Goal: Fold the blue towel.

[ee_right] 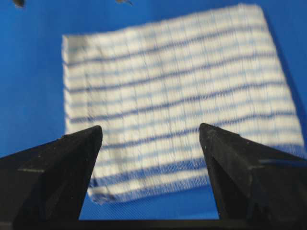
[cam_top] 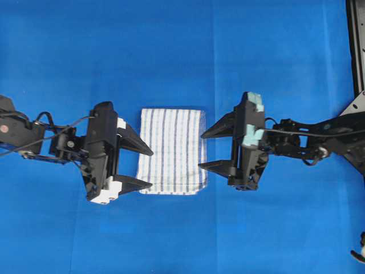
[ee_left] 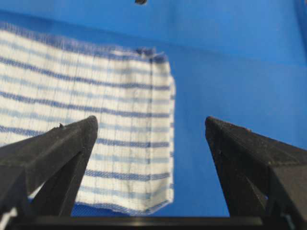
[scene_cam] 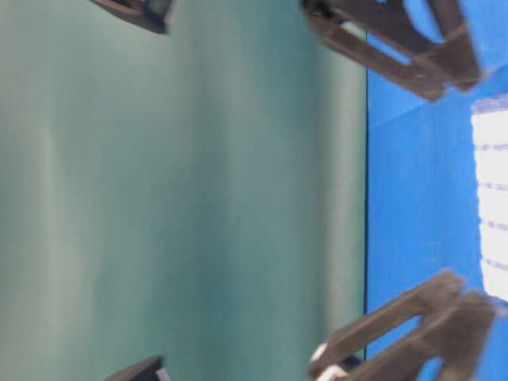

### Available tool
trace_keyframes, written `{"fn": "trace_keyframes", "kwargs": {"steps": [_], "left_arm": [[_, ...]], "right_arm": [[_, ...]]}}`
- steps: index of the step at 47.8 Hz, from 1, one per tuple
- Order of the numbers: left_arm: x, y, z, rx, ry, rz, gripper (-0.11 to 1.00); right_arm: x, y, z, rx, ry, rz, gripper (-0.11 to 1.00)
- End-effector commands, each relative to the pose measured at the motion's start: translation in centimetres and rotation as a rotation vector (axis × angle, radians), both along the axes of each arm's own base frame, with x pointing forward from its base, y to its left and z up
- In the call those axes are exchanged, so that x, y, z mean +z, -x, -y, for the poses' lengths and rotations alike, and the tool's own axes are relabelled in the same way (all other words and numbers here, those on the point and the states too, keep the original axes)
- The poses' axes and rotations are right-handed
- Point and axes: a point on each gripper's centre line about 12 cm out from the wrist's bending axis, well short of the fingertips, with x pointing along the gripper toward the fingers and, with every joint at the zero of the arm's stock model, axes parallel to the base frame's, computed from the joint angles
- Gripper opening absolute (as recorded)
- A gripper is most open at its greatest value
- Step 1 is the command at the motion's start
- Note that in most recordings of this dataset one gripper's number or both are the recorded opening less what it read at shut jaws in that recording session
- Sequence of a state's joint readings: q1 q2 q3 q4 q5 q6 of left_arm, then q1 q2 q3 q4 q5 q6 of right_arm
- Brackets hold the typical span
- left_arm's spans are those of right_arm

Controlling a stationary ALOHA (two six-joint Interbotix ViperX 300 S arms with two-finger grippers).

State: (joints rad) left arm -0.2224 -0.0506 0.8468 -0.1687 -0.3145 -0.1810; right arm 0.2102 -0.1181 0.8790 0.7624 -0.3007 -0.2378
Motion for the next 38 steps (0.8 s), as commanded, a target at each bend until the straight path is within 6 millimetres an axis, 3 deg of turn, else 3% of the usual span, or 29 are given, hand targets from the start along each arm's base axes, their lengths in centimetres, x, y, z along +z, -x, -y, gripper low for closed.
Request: {"fn": "trace_keyframes", "kwargs": {"steps": [1,13,20,29,38], "left_arm": [[2.5,0.2,-0.3,-0.003,-0.001,0.058,0.88],[7.4,2.4,-1.2,-0.045,-0.085,0.153,0.86],[9.2,4.4,-2.2,-0.055,-0.148,0.224,0.86],[10.3,7.6,-3.6,-0.036,-0.19,0.296,0.86],[10.7,11.0,-4.5,-0.021,-0.217,0.361,0.86]], "right_arm": [[2.8,0.2,0.0,0.022,0.01,0.073,0.85],[7.8,2.5,1.2,0.081,0.122,0.198,0.85],[9.9,4.6,2.3,0.088,0.193,0.271,0.85],[12.1,8.2,3.3,0.093,0.238,0.361,0.85],[12.3,11.4,3.3,0.14,0.265,0.391,0.85]]}}
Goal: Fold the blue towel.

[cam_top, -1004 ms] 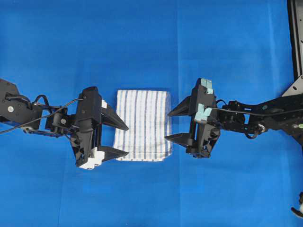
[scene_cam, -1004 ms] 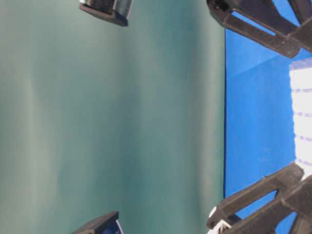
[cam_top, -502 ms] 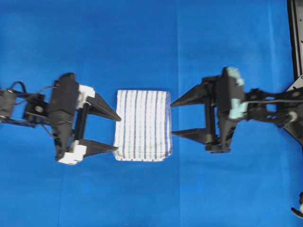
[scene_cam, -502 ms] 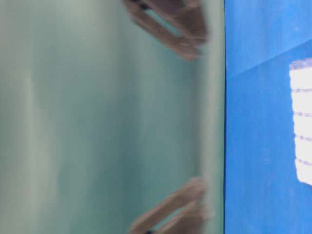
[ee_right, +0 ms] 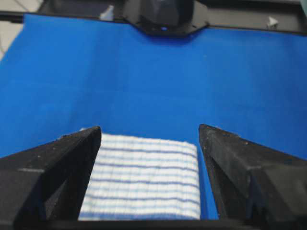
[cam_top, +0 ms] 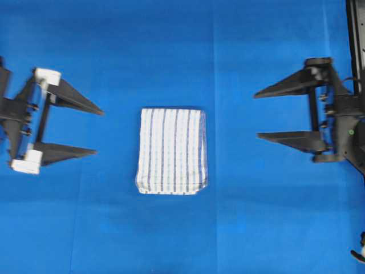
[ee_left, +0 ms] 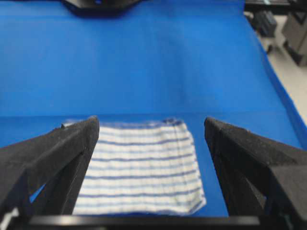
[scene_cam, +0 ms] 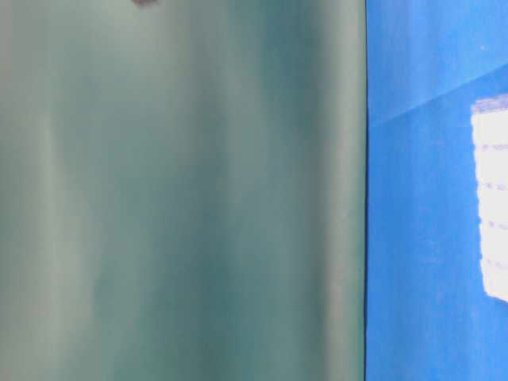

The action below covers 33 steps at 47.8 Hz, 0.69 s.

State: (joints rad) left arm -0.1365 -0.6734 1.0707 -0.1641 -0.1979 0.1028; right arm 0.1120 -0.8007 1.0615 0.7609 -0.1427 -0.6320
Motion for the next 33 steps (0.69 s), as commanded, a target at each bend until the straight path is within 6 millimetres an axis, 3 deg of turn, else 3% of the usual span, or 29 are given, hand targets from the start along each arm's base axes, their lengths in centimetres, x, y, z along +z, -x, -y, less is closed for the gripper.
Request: {"fn": "trace_keyframes", "kwargs": {"steps": [1,16,33], "left_arm": [[0.8,1.3,-0.4,0.007,-0.013,0.057,0.86],[-1.2,5.7,-1.5,0.027,-0.058,0.103,0.86],[-5.0,8.6,-1.8,0.03,-0.043,0.078,0.86]], "right_arm": [[0.5,1.1,0.1,0.011,0.007,0.025,0.85],[-3.5,5.2,0.5,0.012,0.01,0.02,0.85],[-7.1,6.3,1.0,-0.023,0.004,-0.035,0.85]]}}
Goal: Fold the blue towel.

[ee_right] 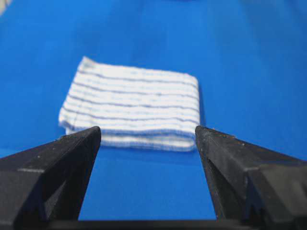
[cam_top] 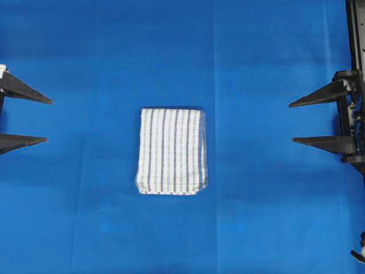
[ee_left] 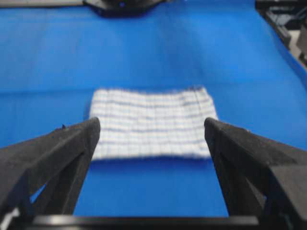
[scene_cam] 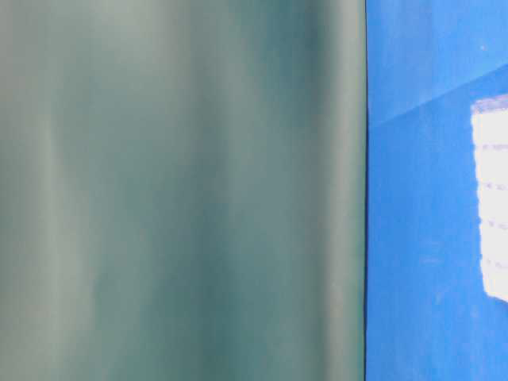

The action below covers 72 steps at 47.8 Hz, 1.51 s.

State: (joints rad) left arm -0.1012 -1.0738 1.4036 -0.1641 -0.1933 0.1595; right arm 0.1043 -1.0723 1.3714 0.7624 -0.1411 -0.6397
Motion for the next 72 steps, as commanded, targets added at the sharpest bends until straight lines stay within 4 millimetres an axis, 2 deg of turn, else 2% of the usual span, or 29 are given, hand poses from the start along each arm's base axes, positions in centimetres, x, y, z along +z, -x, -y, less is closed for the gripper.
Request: {"fn": "trace_keyframes", "kwargs": {"steps": [1,19,72], "left_arm": [[-0.2,0.2,-0.1,0.005,0.006,0.006,0.86],[-1.1,0.5,-0.1,0.007,0.006,-0.01,0.86],[-1.1,0.6,-0.1,0.003,-0.004,-0.007,0.86]], "right_arm": [[0.0,-0.2,0.2,-0.018,-0.006,0.002,0.85],[-1.4,-0.2,0.4,-0.04,-0.013,-0.039,0.84],[-1.2,-0.2,0.4,-0.038,-0.015,-0.034,0.84]]}}
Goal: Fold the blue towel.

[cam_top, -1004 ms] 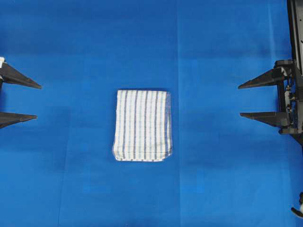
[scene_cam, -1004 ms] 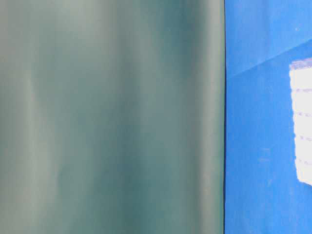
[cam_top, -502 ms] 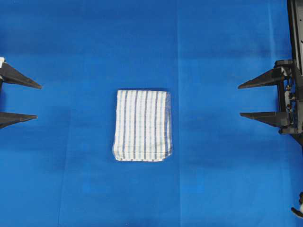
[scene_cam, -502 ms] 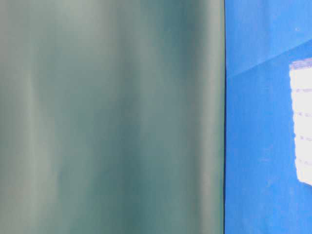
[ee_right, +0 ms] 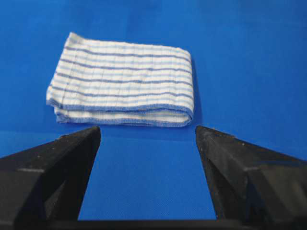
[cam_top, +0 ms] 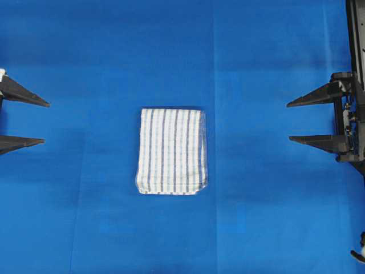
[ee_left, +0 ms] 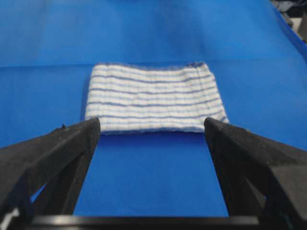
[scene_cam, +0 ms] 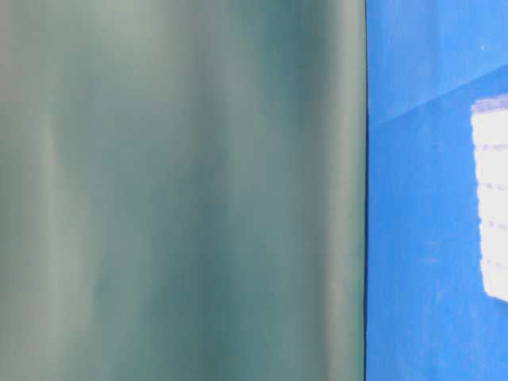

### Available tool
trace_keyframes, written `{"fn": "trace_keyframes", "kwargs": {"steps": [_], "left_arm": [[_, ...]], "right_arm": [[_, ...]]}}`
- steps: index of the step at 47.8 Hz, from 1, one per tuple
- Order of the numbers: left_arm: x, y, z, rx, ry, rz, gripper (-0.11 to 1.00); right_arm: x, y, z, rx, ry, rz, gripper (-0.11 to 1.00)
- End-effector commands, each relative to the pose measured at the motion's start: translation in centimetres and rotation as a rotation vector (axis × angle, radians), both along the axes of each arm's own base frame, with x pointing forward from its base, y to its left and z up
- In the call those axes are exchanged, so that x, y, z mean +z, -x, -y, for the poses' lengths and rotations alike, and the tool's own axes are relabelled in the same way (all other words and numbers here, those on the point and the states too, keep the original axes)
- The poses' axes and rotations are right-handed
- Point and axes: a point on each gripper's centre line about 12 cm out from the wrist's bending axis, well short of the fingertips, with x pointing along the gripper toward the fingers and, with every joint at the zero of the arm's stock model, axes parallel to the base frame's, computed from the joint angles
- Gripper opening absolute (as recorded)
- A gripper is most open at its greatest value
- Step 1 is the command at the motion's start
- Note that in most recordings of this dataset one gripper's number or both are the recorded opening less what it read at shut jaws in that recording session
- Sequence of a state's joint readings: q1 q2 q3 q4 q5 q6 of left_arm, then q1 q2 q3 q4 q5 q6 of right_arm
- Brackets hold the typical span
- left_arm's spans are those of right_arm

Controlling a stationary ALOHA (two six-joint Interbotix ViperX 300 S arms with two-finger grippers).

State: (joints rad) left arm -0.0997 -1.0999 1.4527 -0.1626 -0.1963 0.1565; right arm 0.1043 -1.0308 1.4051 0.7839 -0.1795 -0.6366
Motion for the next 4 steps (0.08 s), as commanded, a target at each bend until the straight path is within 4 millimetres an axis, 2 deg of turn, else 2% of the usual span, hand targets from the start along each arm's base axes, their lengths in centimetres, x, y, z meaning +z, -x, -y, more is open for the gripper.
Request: {"fn": "trace_keyframes", "kwargs": {"steps": [1,4], "left_arm": [[0.43,-0.17,-0.02,0.001,-0.004,0.013,0.86],[0.41,-0.17,-0.01,0.001,-0.005,0.011,0.86]], "right_arm": [[0.57,-0.23,0.03,-0.005,-0.005,0.014,0.84],[0.57,-0.23,0.03,-0.005,-0.005,0.014,0.84]]}}
